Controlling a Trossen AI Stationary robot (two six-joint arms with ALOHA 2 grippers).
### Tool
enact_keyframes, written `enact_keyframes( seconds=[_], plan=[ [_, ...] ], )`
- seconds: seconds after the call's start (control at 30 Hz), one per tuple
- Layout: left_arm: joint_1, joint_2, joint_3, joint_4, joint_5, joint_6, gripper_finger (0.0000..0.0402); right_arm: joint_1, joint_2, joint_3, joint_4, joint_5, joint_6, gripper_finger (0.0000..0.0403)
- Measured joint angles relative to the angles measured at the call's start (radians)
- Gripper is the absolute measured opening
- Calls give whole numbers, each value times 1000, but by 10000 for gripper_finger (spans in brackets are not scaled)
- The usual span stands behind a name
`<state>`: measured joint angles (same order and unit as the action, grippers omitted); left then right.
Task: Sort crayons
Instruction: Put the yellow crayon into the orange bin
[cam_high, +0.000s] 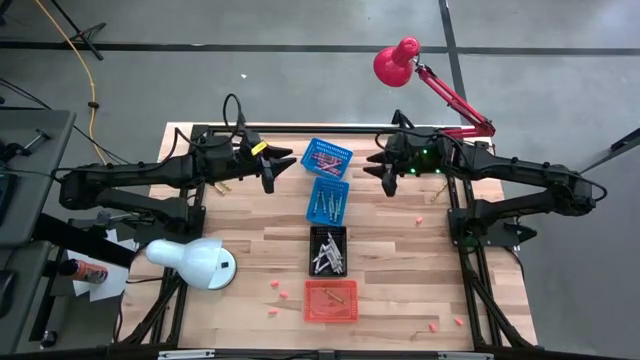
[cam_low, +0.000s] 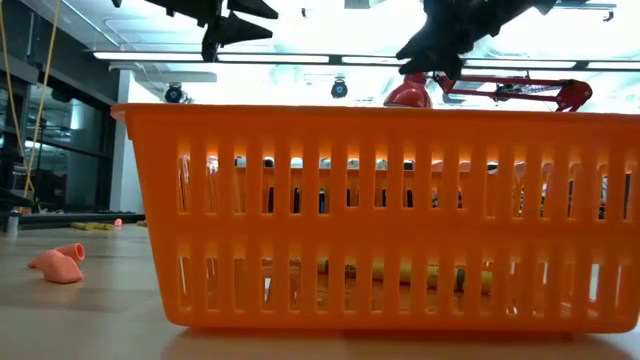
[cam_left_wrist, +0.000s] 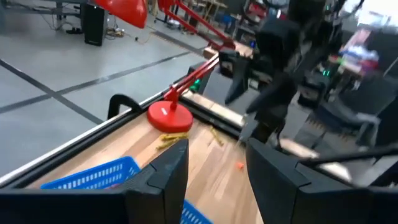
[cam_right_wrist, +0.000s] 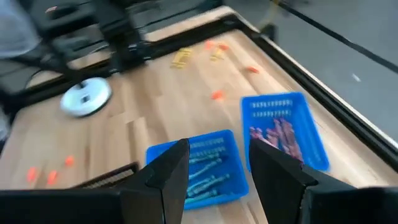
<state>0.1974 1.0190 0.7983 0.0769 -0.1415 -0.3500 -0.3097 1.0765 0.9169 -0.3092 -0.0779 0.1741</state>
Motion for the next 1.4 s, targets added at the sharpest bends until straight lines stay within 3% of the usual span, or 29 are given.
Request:
enact_keyframes(
  seconds=[0.17,0.33,0.67,0.8,1.0,1.4],
  plan=[
    [0,0,0,11,-2,-14,147,0,0,0,56,-80,-129,163],
    [0,0,0,9,-2,-14,147,0,0,0,88,-92,-150,163],
    [0,0,0,-11,-2,-14,150,0,0,0,105,-79,-18,163],
    [0,0,0,-37,-2,-10,150,0,0,0,105,-23,39,163],
    [0,0,0,-61,-3,68,150,0,0,0,124,7,139,163],
    [13,0,0,-65,-2,13,149,1,-1,0,117,-18,147,163]
  ],
)
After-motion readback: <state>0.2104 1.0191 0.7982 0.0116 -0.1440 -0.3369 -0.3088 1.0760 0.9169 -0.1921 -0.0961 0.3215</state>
